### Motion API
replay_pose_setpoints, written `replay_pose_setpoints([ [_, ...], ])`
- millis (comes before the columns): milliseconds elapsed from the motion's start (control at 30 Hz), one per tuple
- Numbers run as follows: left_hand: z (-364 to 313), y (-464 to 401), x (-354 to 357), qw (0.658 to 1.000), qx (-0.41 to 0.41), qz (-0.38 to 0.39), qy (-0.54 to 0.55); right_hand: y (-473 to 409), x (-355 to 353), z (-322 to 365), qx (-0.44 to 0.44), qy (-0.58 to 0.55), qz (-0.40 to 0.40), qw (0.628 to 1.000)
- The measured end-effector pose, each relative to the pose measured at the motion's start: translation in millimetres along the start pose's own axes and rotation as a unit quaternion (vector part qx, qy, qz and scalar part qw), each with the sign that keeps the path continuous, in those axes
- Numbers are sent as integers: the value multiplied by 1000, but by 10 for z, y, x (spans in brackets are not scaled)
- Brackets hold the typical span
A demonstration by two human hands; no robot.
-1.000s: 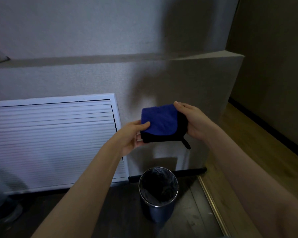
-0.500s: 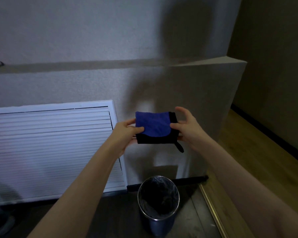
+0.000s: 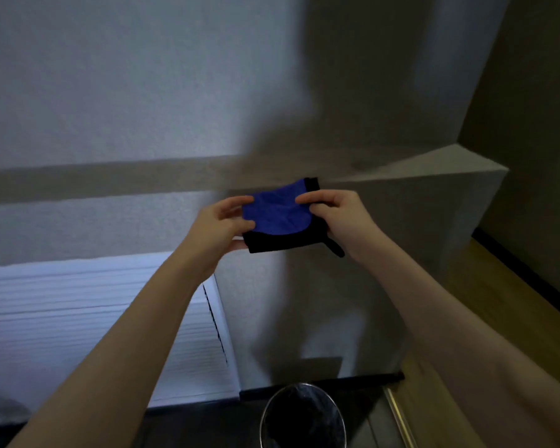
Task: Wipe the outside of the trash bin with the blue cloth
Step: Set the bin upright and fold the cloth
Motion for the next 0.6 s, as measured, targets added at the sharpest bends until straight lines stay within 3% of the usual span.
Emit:
replay_pose_setpoints([
  [167,-485,-534,-200,1000,-19,-8,2,-641,82,379,62,-46,51,996],
  [367,-836,-1255,-313,998,-46,-27,-22,-1405,112,476,126,-54,16,990],
  [467,-748,-1556,-358,991,-78,-21,-111,-1643,148,380,137,51,22,989],
  [600,-634,-1649,-430,930,-26,-31,-366,-1629,96,347,34,329,32,943],
])
Point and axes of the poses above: each hand's wrist, its own y-axis away from the middle knuckle, its own x-axis out of the palm, z = x × y, the point moved 6 cm from there along -y, towards the middle knuckle, and after that the axes turned 4 degrees about -y, right-handed, at the moved point
